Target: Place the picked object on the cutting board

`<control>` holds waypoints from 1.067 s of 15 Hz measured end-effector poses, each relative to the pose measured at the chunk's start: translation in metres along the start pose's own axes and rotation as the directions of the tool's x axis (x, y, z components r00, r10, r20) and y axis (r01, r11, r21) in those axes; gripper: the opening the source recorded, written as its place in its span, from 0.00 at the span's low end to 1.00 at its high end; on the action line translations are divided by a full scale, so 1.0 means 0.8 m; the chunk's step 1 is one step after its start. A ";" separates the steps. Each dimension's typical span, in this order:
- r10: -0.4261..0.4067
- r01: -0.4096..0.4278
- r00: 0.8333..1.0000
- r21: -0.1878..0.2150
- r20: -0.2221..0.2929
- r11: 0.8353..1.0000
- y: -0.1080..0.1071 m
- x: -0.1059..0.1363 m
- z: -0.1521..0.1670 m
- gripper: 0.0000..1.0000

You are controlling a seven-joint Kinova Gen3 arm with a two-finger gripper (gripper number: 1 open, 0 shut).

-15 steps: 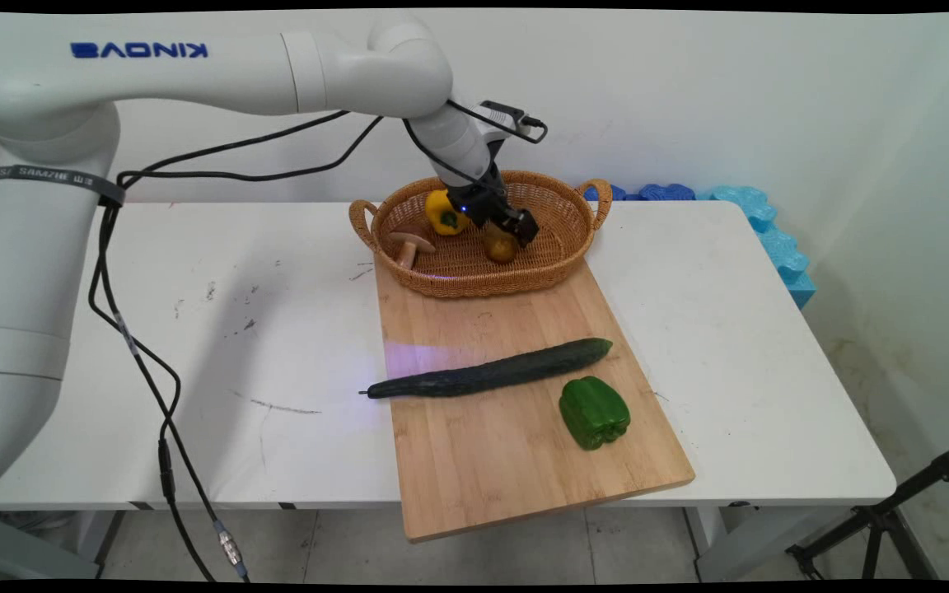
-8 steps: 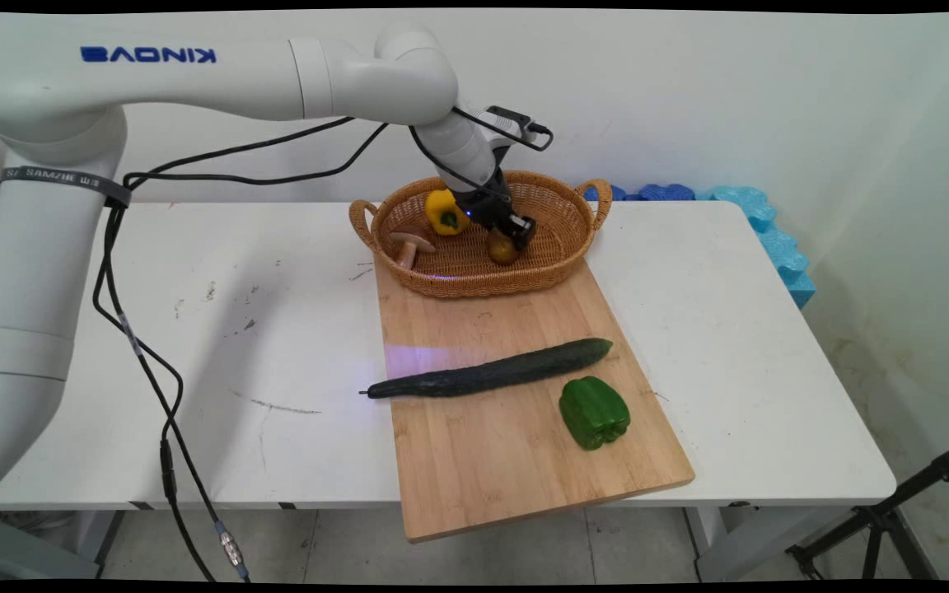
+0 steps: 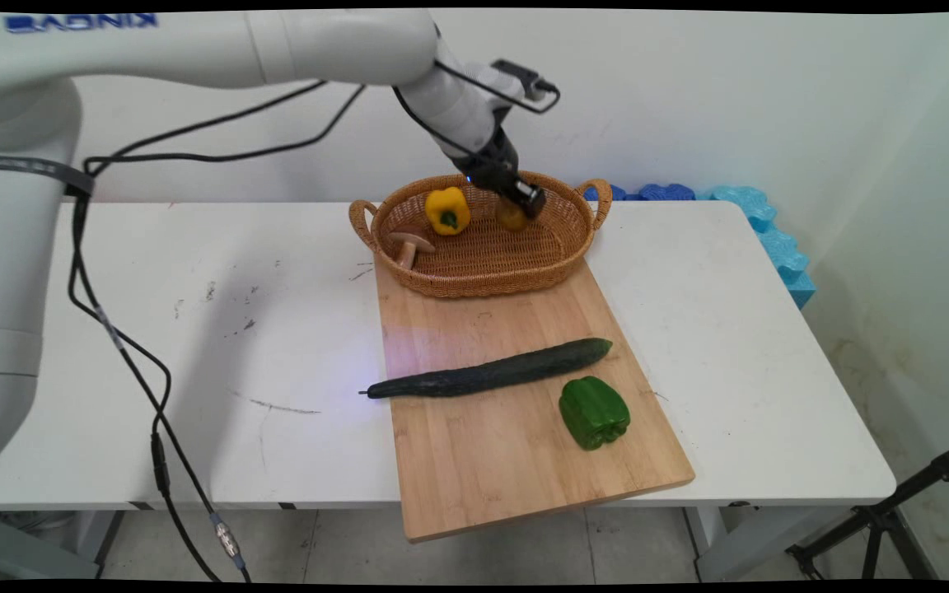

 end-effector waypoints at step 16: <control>0.254 -0.265 0.964 -0.251 -0.076 0.931 0.060 -0.150 -0.221 0.00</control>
